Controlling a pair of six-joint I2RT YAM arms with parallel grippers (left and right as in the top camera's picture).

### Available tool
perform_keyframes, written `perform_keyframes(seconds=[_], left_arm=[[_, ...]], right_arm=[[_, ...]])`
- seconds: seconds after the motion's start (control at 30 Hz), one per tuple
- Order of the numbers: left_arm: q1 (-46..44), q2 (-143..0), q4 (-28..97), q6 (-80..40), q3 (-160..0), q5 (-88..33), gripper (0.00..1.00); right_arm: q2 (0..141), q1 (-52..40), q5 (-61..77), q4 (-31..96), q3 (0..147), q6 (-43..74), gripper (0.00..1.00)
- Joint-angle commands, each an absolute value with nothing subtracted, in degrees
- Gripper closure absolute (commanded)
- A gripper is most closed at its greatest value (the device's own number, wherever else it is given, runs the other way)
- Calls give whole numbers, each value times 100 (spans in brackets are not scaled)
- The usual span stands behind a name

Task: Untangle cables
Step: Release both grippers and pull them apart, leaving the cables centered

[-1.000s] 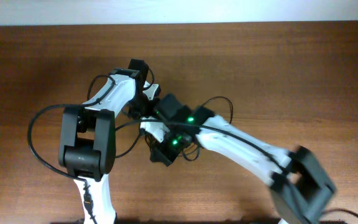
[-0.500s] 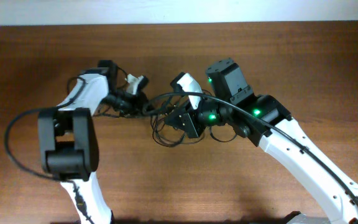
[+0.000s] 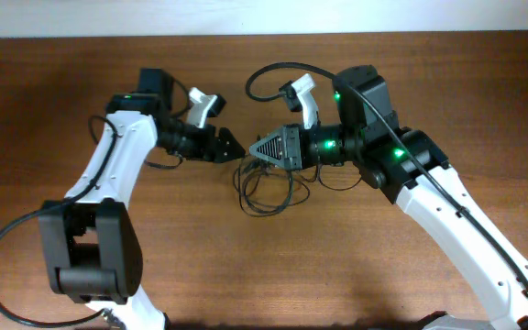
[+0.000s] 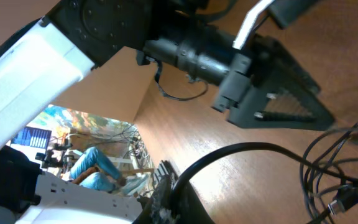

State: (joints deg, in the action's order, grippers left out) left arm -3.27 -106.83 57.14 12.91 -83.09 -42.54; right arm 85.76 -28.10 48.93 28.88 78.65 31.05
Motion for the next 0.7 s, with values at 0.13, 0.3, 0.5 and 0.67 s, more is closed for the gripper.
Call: perform_keyframes(seconds=[0.13,0.3,0.5,0.67], left_arm=[[-1313,-11111,5015,532,-8324,-3208,29],[-1570,-11712,5148,434,-8324,-3197,30],[-1559,-12009,5157,21,-8320,-1763,100],[-1275,-11961,5544,-60,-8554,-1839,100]], right_arm=[[8436,-2536,5343,3190,7942,3096,96],[8436,-2106,5531,3332,7942,3094,96],[8436,-1870,5531,3632,7942,3092,96],[8436,-1376,5400,4668,7942,2191,96]])
